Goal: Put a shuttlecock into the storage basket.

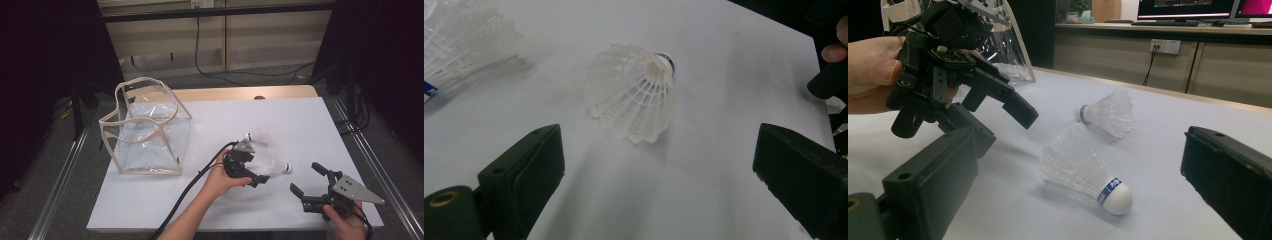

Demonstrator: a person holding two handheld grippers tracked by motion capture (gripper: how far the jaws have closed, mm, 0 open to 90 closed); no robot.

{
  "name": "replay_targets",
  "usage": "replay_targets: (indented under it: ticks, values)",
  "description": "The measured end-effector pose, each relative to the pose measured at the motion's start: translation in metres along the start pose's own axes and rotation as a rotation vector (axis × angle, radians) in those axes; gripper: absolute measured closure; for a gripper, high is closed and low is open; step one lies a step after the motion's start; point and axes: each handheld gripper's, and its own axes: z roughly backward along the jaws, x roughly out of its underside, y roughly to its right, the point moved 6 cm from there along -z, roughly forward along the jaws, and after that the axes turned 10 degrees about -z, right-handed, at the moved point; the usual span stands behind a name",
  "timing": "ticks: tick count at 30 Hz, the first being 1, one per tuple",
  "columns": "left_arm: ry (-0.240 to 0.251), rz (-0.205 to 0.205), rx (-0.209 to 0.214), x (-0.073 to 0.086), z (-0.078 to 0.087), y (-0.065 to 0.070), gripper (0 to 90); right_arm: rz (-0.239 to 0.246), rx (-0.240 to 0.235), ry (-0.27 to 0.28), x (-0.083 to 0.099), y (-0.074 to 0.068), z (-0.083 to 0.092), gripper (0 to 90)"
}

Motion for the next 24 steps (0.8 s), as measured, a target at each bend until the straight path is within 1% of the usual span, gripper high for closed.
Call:
replay_targets:
  ticks: [6,8,14,17,18,21,24]
  values:
    - [0.012,-0.003,0.002,-0.001,-0.005,0.001,10.6,0.002,0.002,0.001,0.0,0.0,0.0,1.4]
    - [0.012,-0.001,0.011,-0.001,-0.007,0.001,12.1,0.001,0.002,0.001,0.0,0.001,0.0,1.4]
    - [0.016,0.002,0.014,-0.001,-0.012,0.0,19.9,0.0,0.001,0.001,0.0,0.001,0.0,1.4]
    - [0.02,-0.006,0.012,-0.002,-0.015,0.0,25.7,0.001,0.001,0.001,0.0,0.0,0.0,1.4]
    - [0.021,-0.002,0.012,-0.002,-0.016,0.0,27.6,0.001,0.002,0.0,0.0,0.001,0.0,1.4]
    - [0.006,-0.009,0.016,-0.001,-0.019,0.0,31.6,-0.001,0.003,0.001,0.0,0.001,0.0,1.4]
    - [0.012,-0.014,0.018,-0.001,-0.021,0.0,35.1,0.0,0.002,0.001,0.0,0.001,0.001,1.4]
